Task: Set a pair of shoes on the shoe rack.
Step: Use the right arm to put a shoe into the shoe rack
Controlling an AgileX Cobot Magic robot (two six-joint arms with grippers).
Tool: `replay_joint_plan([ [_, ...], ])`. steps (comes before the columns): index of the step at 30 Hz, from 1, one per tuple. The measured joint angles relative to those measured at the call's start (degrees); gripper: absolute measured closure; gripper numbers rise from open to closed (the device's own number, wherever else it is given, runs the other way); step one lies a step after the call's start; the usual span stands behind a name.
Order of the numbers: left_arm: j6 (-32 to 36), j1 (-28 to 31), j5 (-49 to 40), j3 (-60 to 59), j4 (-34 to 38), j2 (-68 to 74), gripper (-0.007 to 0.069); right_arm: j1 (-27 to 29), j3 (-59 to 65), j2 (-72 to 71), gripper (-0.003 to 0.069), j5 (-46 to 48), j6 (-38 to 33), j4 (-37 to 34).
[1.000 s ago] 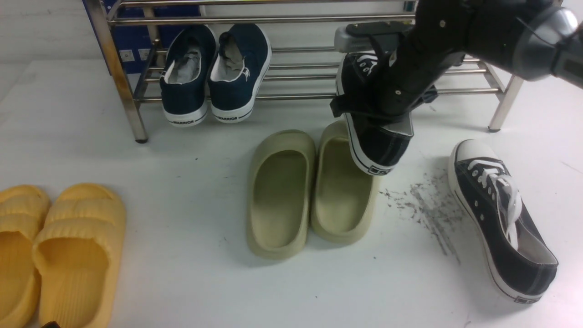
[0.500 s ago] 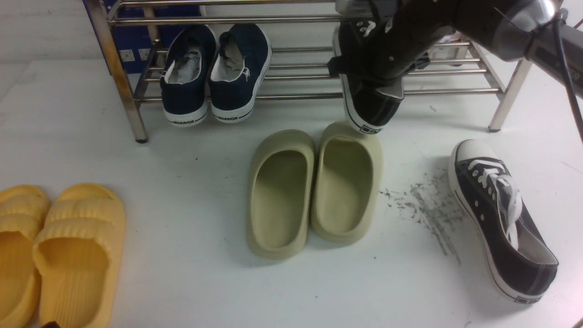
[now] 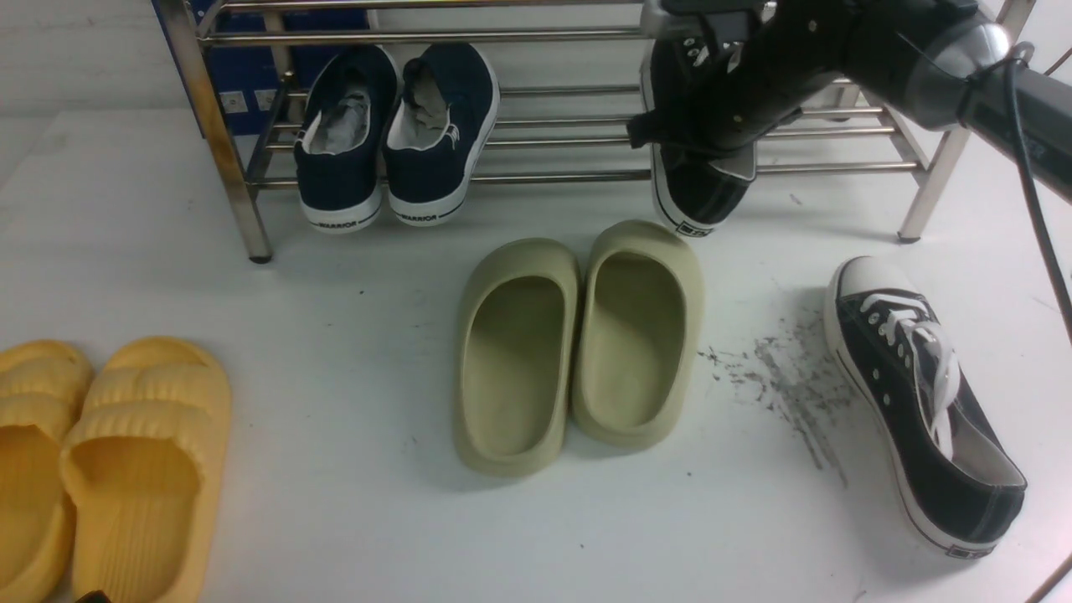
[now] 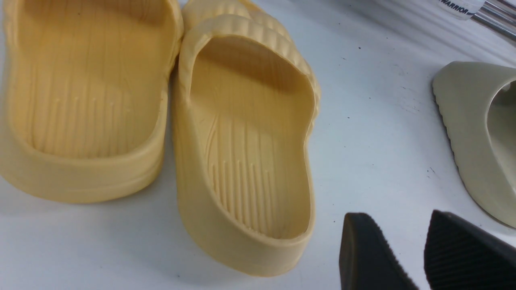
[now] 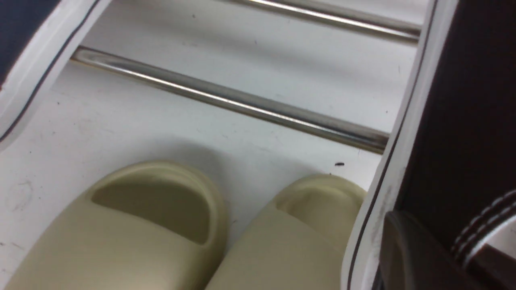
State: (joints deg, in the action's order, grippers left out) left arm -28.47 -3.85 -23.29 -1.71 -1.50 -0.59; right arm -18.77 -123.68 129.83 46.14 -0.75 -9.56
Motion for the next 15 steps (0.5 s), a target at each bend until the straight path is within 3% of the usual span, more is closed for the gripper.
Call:
replay_joint_plan([
  [8,0.0,0.0,0.0,0.0,0.0,0.0,0.0386,0.0,-0.1,0.0,0.0615,-2.1,-0.4,0.9],
  [15,0.0,0.0,0.0,0.0,0.0,0.0,0.0386,0.0,-0.2,-0.1,0.0492,-3.9,-0.6,1.5],
])
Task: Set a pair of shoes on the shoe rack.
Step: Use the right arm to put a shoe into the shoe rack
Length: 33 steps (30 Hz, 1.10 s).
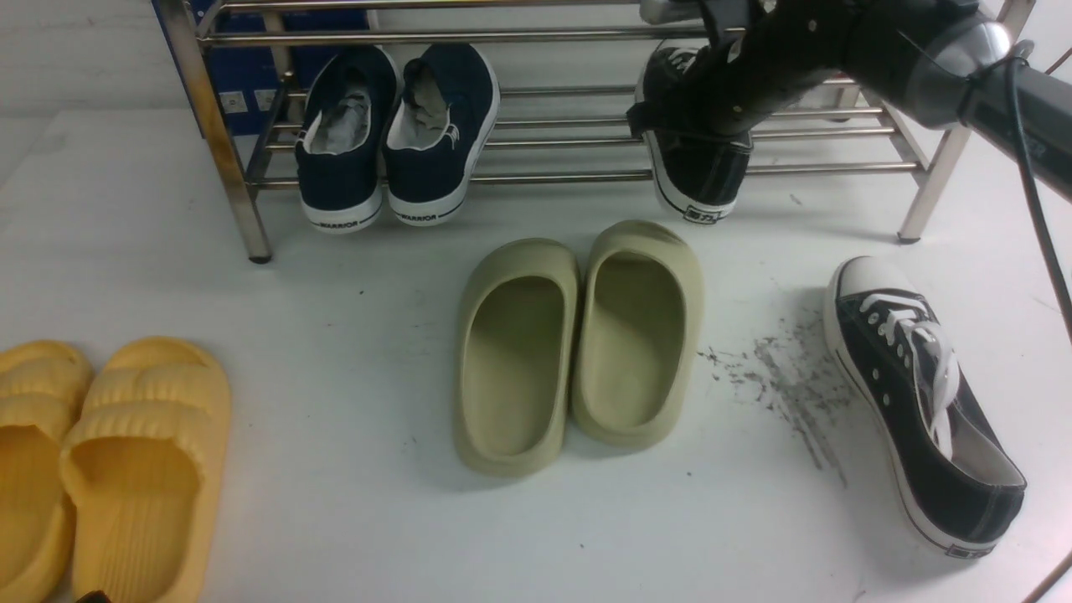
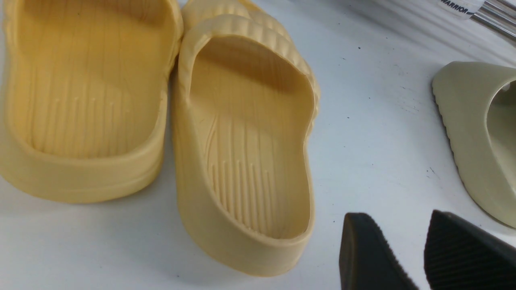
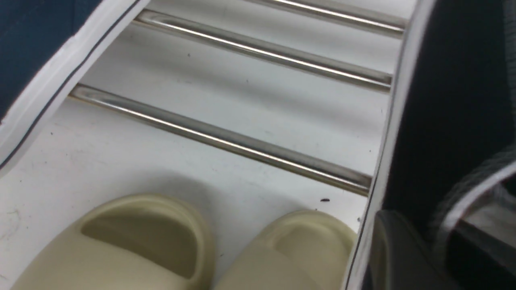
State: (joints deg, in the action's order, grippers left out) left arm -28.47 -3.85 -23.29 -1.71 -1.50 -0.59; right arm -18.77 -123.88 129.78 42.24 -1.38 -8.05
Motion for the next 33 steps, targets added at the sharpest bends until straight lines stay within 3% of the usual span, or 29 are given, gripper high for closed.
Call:
replay_joint_plan([
  [8,0.0,0.0,0.0,0.0,0.0,0.0,0.0386,0.0,-0.3,-0.6,0.0360,2.1,-0.2,-0.3],
  [17,0.0,0.0,0.0,0.0,0.0,0.0,0.0386,0.0,-0.3,-7.1,0.0350,12.5,3.4,-0.6],
  [20,0.0,0.0,0.0,0.0,0.0,0.0,0.0386,0.0,-0.2,-10.7,0.0350,20.5,3.7,0.3],
  [24,0.0,0.0,0.0,0.0,0.0,0.0,0.0386,0.0,6.1,-18.0,0.0350,22.9,5.0,1.8],
  [33,0.0,0.0,0.0,0.0,0.0,0.0,0.0386,0.0,38.4,-43.7,0.0350,25.1,12.7,5.6],
])
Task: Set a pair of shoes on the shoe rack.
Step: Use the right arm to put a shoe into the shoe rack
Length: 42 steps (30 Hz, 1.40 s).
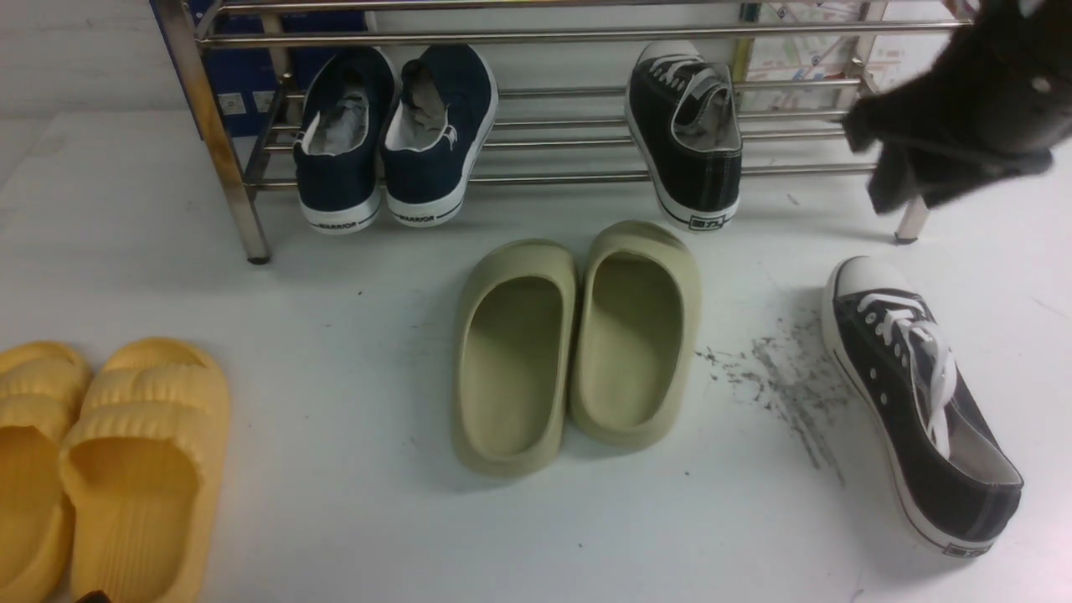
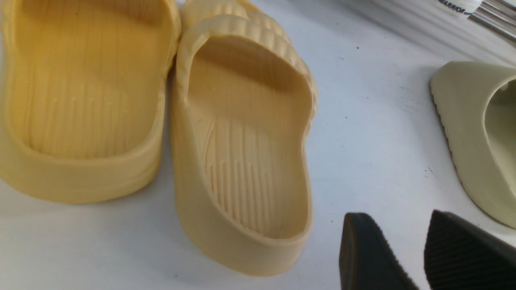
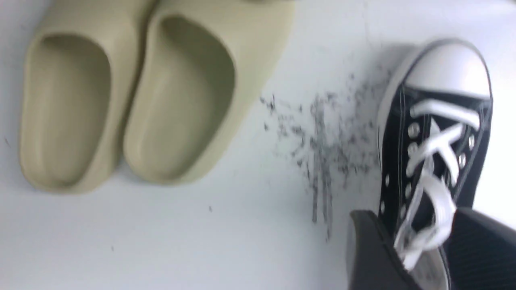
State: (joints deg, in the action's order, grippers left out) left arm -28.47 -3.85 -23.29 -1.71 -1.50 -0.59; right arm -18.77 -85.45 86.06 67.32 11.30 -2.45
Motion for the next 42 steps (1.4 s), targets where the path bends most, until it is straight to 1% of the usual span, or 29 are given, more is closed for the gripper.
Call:
replay_joint_plan([
  [3,0.0,0.0,0.0,0.0,0.0,0.0,0.0386,0.0,10.5,-6.2,0.0350,-2.8,0.2,-0.5],
  [6,0.0,0.0,0.0,0.0,0.0,0.0,0.0386,0.0,18.4,-8.6,0.0359,-10.8,-1.4,-2.0],
  [8,0.0,0.0,0.0,0.0,0.0,0.0,0.0386,0.0,21.9,-8.7,0.0384,-17.5,-3.4,-4.0],
  [10,0.0,0.0,0.0,0.0,0.0,0.0,0.0386,0.0,24.9,-7.7,0.0451,-27.9,-5.6,-7.4],
  [11,0.0,0.0,0.0,0.0,0.0,0.0,0.0386,0.0,25.7,-6.9,0.0502,-33.7,-6.9,-9.4],
  [12,0.0,0.0,0.0,0.0,0.0,0.0,0.0386,0.0,26.0,-6.4,0.0511,-34.7,-7.4,-10.0],
  [13,0.0,0.0,0.0,0.0,0.0,0.0,0.0386,0.0,26.7,-4.2,0.0600,-43.1,-9.5,-12.3],
  [14,0.0,0.0,0.0,0.0,0.0,0.0,0.0386,0.0,26.8,-3.9,0.0600,-44.0,-9.8,-12.5],
  [15,0.0,0.0,0.0,0.0,0.0,0.0,0.0386,0.0,26.9,-1.5,0.0648,-49.7,-11.8,-13.9],
  [17,0.0,0.0,0.0,0.0,0.0,0.0,0.0386,0.0,27.0,2.4,0.0662,-56.5,-15.1,-15.3],
  [19,0.0,0.0,0.0,0.0,0.0,0.0,0.0386,0.0,27.0,4.4,0.0663,-59.8,-16.2,-15.6],
  [21,0.0,0.0,0.0,0.0,0.0,0.0,0.0386,0.0,27.0,7.8,0.0664,-65.9,-18.2,-15.9],
  [26,0.0,0.0,0.0,0.0,0.0,0.0,0.0386,-0.7,26.9,11.9,0.0664,-73.0,-18.7,-16.2],
  [33,0.0,0.0,0.0,0.0,0.0,0.0,0.0386,-3.6,24.0,15.7,0.0664,-76.2,-18.9,-15.9],
  [42,0.0,0.0,0.0,0.0,0.0,0.0,0.0386,-4.0,19.0,21.5,0.0664,-81.6,-18.9,-15.7],
])
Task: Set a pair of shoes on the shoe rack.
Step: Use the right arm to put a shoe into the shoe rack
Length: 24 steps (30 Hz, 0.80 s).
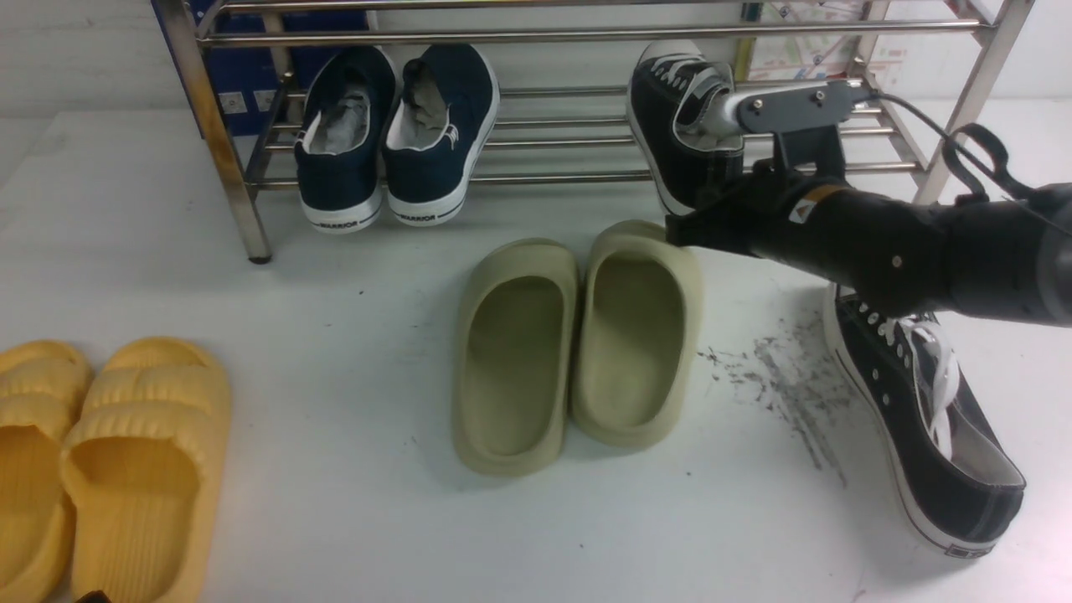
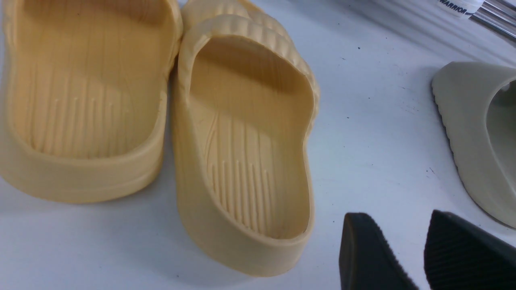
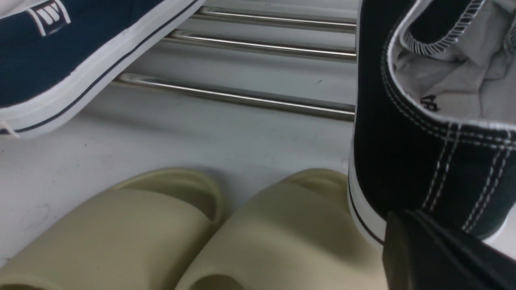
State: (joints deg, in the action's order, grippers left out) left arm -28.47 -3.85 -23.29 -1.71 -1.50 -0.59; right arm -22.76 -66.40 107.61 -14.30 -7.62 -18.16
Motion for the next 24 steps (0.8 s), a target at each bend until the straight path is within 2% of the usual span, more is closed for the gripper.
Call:
replay_joint_plan([
  [16,0.0,0.0,0.0,0.0,0.0,0.0,0.0386,-0.1,-7.0,2.8,0.0655,-0.5,-1.6,2.2],
  [24,0.0,0.0,0.0,0.0,0.0,0.0,0.0386,-0.1,-7.0,2.5,0.0653,13.5,-1.6,2.4],
])
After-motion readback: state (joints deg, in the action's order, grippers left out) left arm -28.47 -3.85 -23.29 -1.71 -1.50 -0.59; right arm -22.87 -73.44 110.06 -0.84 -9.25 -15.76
